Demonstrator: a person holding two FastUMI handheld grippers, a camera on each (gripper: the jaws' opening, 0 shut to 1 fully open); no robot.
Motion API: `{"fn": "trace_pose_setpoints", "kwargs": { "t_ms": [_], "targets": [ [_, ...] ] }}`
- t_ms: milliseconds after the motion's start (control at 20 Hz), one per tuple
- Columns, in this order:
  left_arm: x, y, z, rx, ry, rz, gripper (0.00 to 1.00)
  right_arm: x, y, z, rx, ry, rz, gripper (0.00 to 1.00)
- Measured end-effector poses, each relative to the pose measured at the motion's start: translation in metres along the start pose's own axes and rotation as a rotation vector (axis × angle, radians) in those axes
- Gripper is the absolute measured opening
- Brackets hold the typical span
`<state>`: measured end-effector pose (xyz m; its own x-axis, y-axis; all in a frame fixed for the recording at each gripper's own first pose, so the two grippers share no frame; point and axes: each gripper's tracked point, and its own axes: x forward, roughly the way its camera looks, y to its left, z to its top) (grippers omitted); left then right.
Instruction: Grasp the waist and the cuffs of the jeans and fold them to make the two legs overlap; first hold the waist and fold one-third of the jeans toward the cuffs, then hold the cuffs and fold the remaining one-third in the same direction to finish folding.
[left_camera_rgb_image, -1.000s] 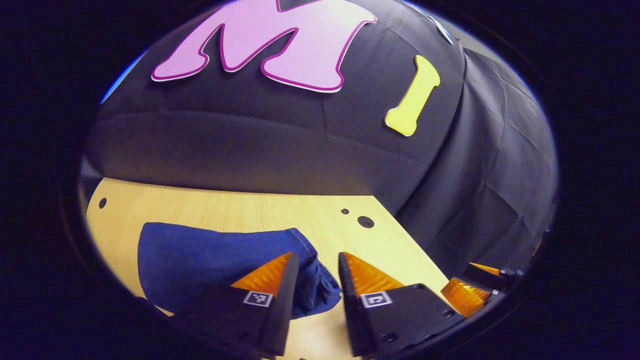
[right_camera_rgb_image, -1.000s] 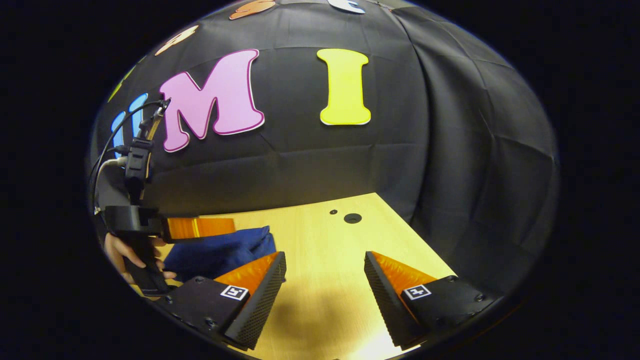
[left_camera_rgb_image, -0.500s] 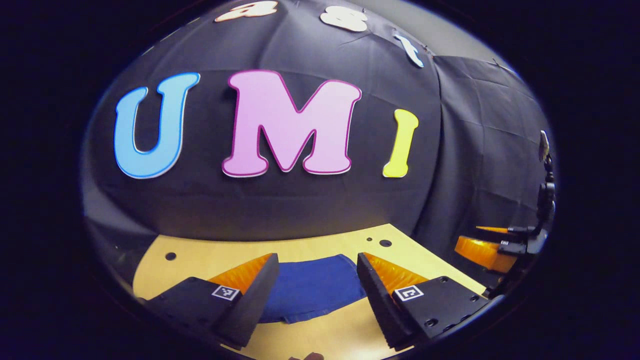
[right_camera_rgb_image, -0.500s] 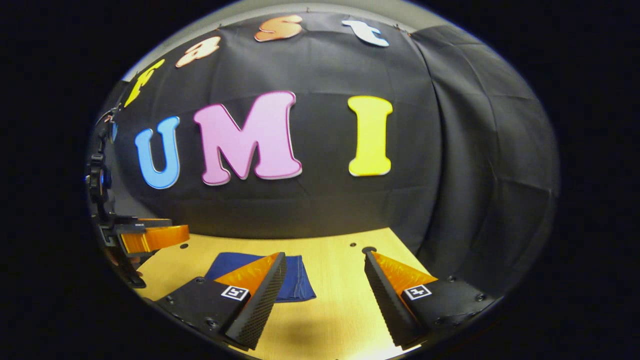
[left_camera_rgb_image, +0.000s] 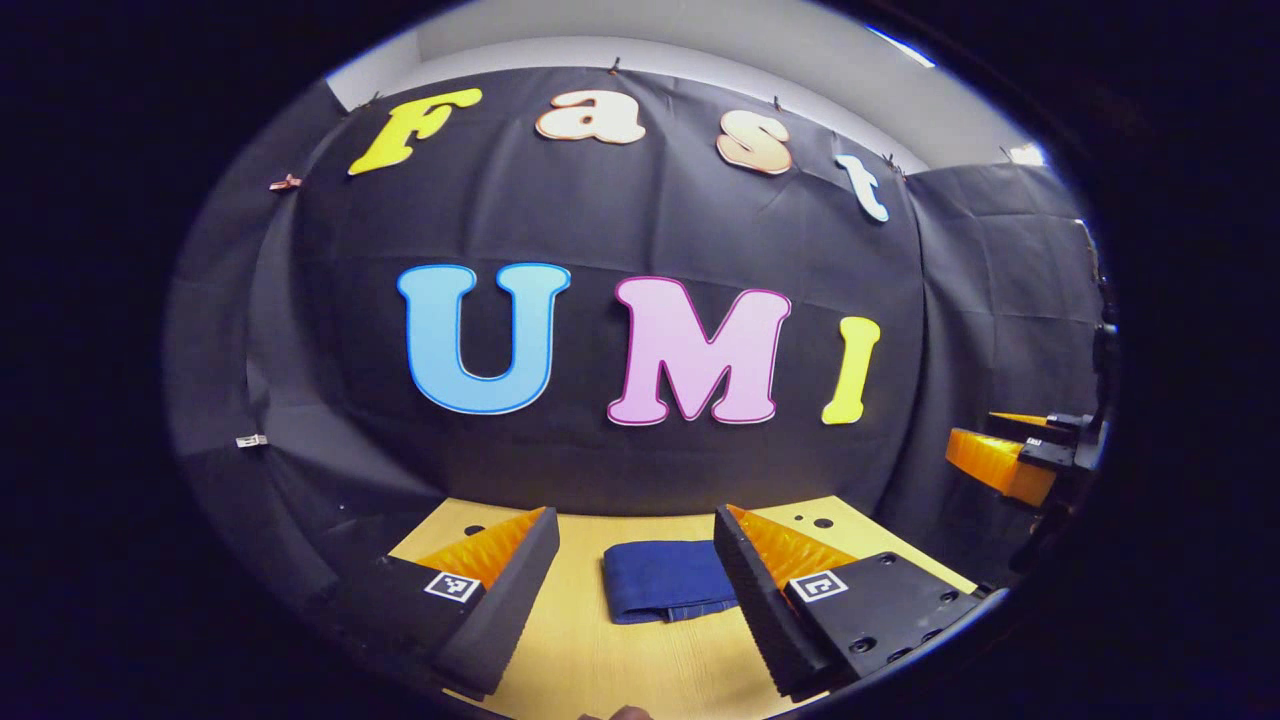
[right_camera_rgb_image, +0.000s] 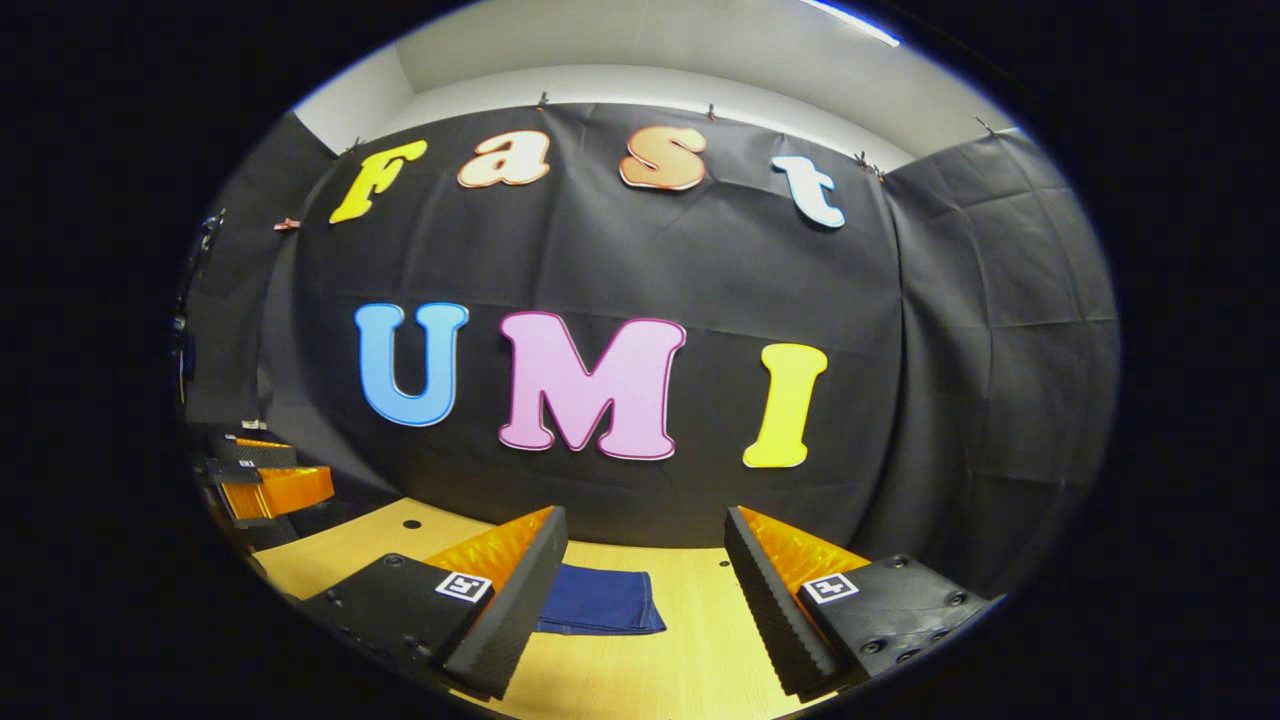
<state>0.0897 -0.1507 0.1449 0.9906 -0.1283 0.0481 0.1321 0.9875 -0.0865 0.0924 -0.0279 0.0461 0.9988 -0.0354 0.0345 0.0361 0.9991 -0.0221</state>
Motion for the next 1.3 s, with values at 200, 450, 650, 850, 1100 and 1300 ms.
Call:
{"fn": "trace_pose_setpoints", "kwargs": {
  "t_ms": [200,450,650,850,1100,1300],
  "targets": [
    [-0.042,0.018,-0.013,0.016,-0.009,0.018,0.96,-0.056,0.032,-0.033,0.045,0.055,0.013,0.96],
    [-0.072,0.024,-0.023,0.010,0.035,0.023,0.96,-0.055,0.051,-0.022,0.045,0.043,0.072,0.96],
    [-0.072,0.023,-0.009,0.016,0.026,0.039,0.96,-0.045,0.062,-0.003,0.038,-0.006,0.143,0.96],
    [-0.074,0.018,0.004,0.009,0.019,0.106,0.96,-0.030,0.070,0.008,0.041,-0.005,0.235,0.96],
    [-0.083,0.009,-0.005,-0.009,0.047,0.139,0.96,-0.027,0.062,0.013,0.038,-0.014,0.287,0.96],
    [-0.089,0.006,-0.004,-0.003,0.048,0.139,0.96,-0.029,0.062,0.002,0.050,0.016,0.293,0.96]
  ]
}}
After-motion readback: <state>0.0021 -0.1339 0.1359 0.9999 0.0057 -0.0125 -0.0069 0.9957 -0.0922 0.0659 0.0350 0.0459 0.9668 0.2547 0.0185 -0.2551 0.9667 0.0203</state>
